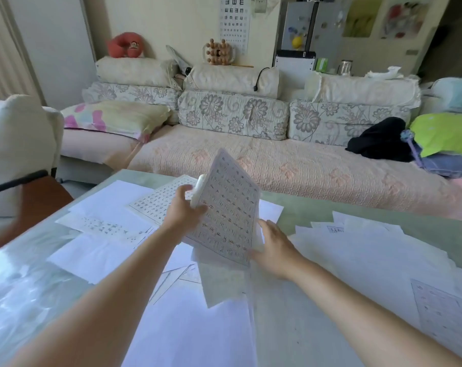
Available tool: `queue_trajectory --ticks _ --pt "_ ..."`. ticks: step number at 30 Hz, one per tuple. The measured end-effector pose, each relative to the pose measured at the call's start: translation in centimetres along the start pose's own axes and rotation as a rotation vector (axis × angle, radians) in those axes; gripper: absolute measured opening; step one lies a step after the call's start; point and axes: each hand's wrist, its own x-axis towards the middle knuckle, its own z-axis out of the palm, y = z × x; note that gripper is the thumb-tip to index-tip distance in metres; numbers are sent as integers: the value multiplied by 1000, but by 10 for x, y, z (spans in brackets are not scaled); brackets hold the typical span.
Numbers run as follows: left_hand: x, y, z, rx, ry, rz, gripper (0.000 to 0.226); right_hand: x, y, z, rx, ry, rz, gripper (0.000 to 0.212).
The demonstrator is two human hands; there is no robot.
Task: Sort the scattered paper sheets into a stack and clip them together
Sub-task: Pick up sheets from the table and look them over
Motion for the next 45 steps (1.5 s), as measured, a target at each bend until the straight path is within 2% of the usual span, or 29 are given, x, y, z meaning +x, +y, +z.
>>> queue_trajectory --ticks 2,4,7,10,13,15,18,21,25,28,30,33,37,39,41,45 --pt "-16 1 -11 -273 -24 -158 64 -1 -22 -8 236 61 82 71" --pt "-27 -9 -24 -373 -59 -324 52 7 -36 -16 327 55 177 72" --pt "-52 -37 -45 -321 -19 -480 39 14 -46 -10 274 -10 242 78" --pt "-71 -67 -57 -272 -28 -489 29 10 -51 21 227 -174 233 71" --pt "-79 -91 -66 -319 -18 -518 34 5 -58 52 70 -270 163 61" --pt "-80 -98 -74 -295 56 -546 34 2 -66 66 -27 -279 109 59" --pt "-90 -100 -87 -136 153 -466 15 -3 -76 76 -46 -242 16 60" --pt "-99 -101 -103 -73 168 -270 33 -6 -80 74 13 -154 -1 74" --pt "-111 -83 -130 -98 229 -66 26 -15 -90 58 366 -38 117 96" --pt "-127 -70 -148 -240 259 89 28 -25 -103 47 603 -38 100 100" --pt "-137 -63 -155 -387 233 130 33 -30 -117 38 652 -17 25 92" --pt "-150 -54 -161 -552 187 155 33 -34 -135 25 681 32 -95 52" --pt "-160 -42 -160 -505 177 278 22 -46 -144 3 709 110 -136 19" --pt "-163 -32 -156 -420 225 325 13 -55 -144 -10 707 155 -162 15" --pt "-163 -21 -146 -383 295 319 17 -66 -139 -23 659 193 -179 17" --pt "-171 0 -106 -363 211 310 32 -90 -117 -44 659 337 -187 29"
